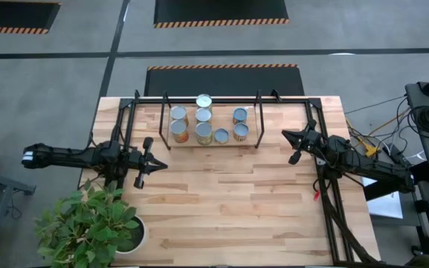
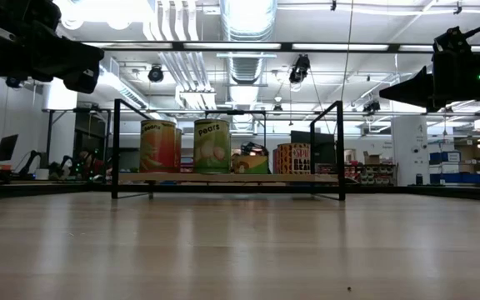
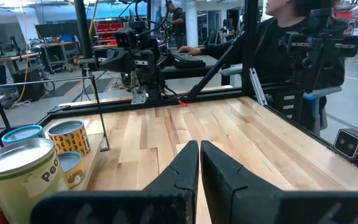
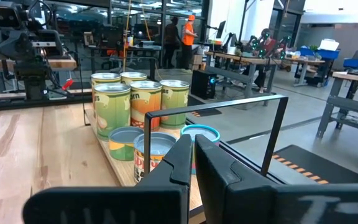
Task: Pick and place cans onto a shelf
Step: Return to Home Position
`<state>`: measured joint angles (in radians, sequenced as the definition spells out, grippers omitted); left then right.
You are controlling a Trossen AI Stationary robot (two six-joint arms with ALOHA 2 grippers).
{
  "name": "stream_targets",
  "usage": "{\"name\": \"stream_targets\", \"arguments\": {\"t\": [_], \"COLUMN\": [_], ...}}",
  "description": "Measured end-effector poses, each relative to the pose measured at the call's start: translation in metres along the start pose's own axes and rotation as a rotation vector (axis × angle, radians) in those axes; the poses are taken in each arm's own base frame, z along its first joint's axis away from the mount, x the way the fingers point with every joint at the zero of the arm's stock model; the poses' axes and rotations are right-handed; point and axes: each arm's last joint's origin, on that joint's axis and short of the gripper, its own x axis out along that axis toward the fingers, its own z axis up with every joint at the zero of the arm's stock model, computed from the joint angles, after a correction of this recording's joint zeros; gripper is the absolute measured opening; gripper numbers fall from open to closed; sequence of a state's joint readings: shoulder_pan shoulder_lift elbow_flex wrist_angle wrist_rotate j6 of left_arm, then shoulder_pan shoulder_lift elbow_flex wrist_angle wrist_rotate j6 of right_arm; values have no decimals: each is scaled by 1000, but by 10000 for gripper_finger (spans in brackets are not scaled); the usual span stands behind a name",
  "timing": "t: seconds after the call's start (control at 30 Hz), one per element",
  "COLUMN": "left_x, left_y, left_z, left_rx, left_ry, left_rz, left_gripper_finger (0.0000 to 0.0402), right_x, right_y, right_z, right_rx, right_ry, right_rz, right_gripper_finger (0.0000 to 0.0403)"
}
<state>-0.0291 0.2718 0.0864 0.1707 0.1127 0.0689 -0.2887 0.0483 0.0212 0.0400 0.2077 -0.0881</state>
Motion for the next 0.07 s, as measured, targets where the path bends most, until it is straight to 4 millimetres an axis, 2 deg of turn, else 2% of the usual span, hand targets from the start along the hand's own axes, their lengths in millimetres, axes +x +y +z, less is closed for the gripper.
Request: {"name": "stream_targets", "arguments": {"t": [0.07], "left_x": [0], "left_y": [0], "left_z": [0], "left_rx": [0], "left_ry": [0], "left_rz": [0], "left_gripper_finger": [0], "right_x": [0], "right_y": [0], "right_z": [0], "right_rx": [2], "right_ry": [0], "right_rz": [0], "right_gripper_finger": [9]}}
